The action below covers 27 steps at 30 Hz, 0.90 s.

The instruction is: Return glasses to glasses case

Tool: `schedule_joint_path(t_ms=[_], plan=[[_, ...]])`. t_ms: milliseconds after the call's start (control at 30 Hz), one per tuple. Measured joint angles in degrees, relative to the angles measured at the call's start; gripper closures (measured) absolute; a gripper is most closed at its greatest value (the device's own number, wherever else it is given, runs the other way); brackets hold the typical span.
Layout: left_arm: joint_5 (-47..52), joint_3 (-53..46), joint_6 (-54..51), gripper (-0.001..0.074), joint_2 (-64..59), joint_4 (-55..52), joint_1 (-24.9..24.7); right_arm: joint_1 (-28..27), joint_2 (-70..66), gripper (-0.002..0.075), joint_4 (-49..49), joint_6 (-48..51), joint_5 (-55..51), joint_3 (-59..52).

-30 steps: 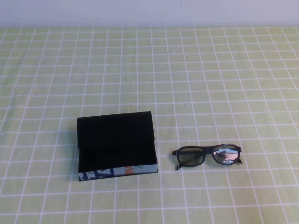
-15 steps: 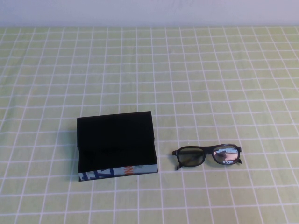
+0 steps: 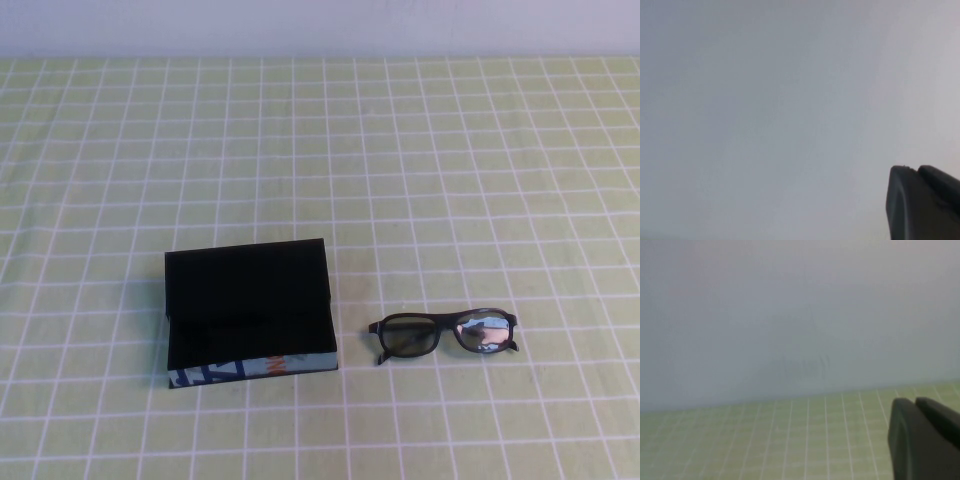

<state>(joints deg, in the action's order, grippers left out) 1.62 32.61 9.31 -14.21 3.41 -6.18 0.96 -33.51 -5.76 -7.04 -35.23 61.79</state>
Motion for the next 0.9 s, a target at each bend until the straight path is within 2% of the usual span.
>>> schedule_joint_path(t_ms=[167,300,400,567,667,767,900], plan=[[8.4,0.5,-0.7,0.0736,-6.3,-0.6,0.0,0.1,-8.5,0.0743,-2.2,4.2,-6.0,1.1],[11.2,0.5,-0.8,0.0736,-7.8,0.0,0.0,2.7,-12.6,0.0743,-6.4,7.6,-8.9,1.2],[13.9,0.5,-0.8,0.0736,-7.8,0.1,0.0,5.8,-17.7,0.0743,-7.5,18.3,-14.3,2.7],[16.8,0.5,-0.9,0.0736,-7.8,0.2,0.0,10.6,-31.3,0.0743,-7.7,37.8,-29.7,9.5],[17.3,0.5,-0.9,0.0736,-7.8,0.2,0.0,14.7,-39.3,0.0743,-7.3,49.3,-34.5,13.8],[17.7,0.5,-0.9,0.0736,-7.8,0.3,0.0,19.1,-45.4,0.0743,-4.5,53.8,-35.2,16.7],[17.9,0.5,-0.9,0.0736,-7.8,0.3,0.0,25.0,-52.2,0.073,2.3,55.1,-35.2,18.2]])
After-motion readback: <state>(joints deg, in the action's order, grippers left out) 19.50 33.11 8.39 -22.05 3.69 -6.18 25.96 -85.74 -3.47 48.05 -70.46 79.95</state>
